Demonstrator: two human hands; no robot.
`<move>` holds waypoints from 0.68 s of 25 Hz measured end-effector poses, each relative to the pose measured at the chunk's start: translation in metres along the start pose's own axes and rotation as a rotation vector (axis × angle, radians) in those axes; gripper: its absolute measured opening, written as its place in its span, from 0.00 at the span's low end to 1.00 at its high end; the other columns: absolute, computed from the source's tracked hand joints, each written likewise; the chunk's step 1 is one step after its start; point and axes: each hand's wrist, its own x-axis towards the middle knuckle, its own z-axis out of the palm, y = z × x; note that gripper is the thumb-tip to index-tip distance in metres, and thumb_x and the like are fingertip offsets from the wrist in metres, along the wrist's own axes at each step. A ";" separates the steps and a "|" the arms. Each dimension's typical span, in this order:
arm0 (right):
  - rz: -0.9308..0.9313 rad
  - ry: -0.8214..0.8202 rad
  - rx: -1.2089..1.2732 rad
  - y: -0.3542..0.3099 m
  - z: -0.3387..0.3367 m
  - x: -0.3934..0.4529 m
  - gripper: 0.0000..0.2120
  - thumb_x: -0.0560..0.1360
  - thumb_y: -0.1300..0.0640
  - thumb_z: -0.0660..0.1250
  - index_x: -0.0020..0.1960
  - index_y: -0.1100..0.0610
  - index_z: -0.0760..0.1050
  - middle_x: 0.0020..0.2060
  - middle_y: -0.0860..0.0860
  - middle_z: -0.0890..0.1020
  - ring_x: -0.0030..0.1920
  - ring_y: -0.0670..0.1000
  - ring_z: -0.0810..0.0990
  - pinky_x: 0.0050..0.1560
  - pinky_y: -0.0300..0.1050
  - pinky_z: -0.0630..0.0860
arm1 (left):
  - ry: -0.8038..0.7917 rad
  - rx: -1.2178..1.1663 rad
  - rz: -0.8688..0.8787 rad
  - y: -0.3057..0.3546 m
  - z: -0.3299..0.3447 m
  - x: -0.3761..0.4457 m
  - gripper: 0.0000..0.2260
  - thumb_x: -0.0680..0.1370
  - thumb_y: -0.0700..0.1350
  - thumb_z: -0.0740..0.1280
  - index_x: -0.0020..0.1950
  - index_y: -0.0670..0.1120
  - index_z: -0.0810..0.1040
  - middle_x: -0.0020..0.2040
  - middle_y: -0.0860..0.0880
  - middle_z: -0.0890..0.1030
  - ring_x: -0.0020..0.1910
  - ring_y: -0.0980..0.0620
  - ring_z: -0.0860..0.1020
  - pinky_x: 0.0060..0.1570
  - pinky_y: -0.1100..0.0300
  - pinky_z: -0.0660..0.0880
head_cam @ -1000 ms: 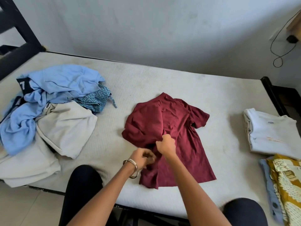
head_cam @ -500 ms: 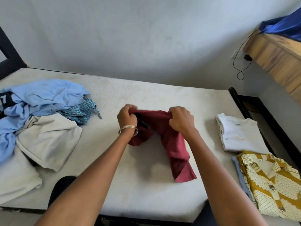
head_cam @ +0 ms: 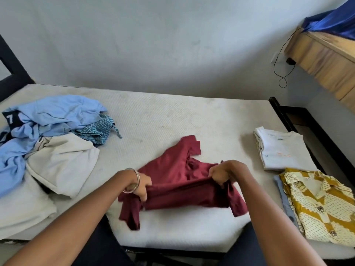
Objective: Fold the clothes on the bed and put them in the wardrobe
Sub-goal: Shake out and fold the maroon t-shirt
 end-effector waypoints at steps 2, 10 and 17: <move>0.080 -0.039 -0.029 -0.001 -0.002 0.006 0.08 0.67 0.72 0.58 0.42 0.66 0.75 0.33 0.61 0.75 0.30 0.55 0.74 0.33 0.43 0.71 | -0.281 -0.163 -0.069 0.008 0.005 -0.001 0.03 0.73 0.42 0.71 0.42 0.49 0.78 0.48 0.49 0.82 0.43 0.52 0.79 0.43 0.57 0.75; 0.352 1.093 0.412 0.019 -0.105 -0.021 0.17 0.76 0.64 0.55 0.61 0.61 0.76 0.59 0.64 0.78 0.58 0.67 0.79 0.55 0.58 0.78 | 1.206 -0.520 -0.393 -0.013 -0.183 -0.010 0.15 0.77 0.41 0.59 0.61 0.44 0.78 0.61 0.37 0.77 0.60 0.35 0.76 0.57 0.49 0.74; -0.375 1.495 1.652 0.039 -0.191 -0.058 0.26 0.65 0.74 0.48 0.42 0.54 0.81 0.46 0.56 0.81 0.45 0.57 0.81 0.34 0.43 0.80 | 2.058 -1.148 0.286 0.011 -0.262 -0.068 0.16 0.67 0.30 0.55 0.49 0.35 0.78 0.53 0.44 0.78 0.58 0.42 0.76 0.63 0.57 0.70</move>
